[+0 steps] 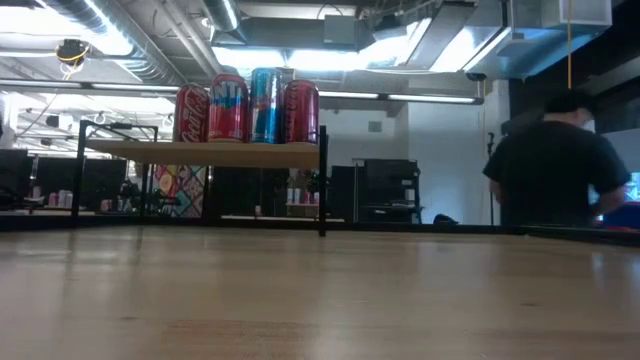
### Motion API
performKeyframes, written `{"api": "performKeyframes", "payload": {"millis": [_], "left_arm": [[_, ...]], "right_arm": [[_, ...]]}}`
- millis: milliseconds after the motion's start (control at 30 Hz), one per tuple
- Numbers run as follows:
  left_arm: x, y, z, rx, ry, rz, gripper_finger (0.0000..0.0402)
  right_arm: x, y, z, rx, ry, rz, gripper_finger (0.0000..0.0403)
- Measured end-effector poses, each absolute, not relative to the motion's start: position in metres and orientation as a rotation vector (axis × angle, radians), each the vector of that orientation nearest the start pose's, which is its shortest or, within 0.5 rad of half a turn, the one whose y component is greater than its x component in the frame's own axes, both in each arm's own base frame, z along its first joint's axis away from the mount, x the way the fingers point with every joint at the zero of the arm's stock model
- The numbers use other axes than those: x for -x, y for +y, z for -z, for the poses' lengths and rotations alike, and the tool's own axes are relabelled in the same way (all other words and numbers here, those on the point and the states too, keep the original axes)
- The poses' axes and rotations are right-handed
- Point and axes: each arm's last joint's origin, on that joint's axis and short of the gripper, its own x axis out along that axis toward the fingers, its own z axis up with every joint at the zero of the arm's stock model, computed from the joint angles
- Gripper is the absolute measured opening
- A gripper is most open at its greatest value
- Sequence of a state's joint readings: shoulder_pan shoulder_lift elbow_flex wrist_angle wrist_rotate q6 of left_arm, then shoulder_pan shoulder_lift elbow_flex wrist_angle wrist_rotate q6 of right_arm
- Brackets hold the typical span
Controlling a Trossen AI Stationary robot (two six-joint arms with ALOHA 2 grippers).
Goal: Place canned beverage on shelf
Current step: Put the red-white soda can on the shelf aligned with the other red-white soda can
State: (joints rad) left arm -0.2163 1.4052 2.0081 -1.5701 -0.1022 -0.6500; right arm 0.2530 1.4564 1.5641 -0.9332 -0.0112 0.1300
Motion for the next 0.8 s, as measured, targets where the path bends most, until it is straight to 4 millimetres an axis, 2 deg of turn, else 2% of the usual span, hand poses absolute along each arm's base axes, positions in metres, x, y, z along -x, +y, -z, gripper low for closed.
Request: {"api": "performKeyframes", "payload": {"millis": [167,333,633,800], "left_arm": [[-0.191,-0.079,-0.455,0.528,1.064,-0.149,0.0351],[-0.179,-0.119,-0.432,0.557,1.197,-0.142,0.0351],[-0.155,-0.175,-0.385,0.641,1.408,-0.164,0.0351],[-0.147,-0.197,-0.361,0.681,1.513,-0.189,0.0351]], "right_arm": [[-0.282,0.103,-0.369,-0.036,0.812,-0.263,0.0248],[-0.28,0.122,-0.357,-0.076,0.796,-0.255,0.0248],[-0.271,0.141,-0.332,-0.116,0.843,-0.182,0.0248],[-0.273,0.143,-0.329,-0.124,0.807,-0.172,0.0248]]}}
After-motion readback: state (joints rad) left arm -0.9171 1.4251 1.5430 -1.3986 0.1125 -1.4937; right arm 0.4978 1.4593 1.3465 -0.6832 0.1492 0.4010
